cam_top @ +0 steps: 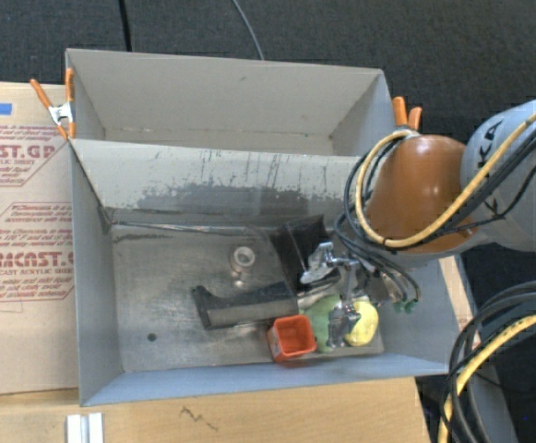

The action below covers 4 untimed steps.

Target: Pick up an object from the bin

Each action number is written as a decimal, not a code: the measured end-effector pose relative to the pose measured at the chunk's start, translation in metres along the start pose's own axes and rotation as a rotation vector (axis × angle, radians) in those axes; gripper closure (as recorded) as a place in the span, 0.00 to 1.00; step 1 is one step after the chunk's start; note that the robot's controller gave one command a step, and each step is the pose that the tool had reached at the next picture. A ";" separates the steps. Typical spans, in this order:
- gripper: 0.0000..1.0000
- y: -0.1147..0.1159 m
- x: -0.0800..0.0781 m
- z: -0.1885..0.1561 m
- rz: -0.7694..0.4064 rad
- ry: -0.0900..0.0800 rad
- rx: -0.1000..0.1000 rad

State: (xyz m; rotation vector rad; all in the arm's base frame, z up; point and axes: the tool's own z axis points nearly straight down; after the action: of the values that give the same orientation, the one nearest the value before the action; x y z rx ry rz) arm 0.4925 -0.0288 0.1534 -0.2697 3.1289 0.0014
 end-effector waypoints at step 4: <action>1.00 -0.005 -0.005 0.061 -0.460 0.002 -0.002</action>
Offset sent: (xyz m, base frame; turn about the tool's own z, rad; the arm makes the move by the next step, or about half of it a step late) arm 0.0149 -0.0055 -0.0690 -0.5030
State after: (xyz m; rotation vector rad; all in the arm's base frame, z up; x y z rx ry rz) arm 0.4980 -0.0326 0.0921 -0.9763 2.9868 0.0039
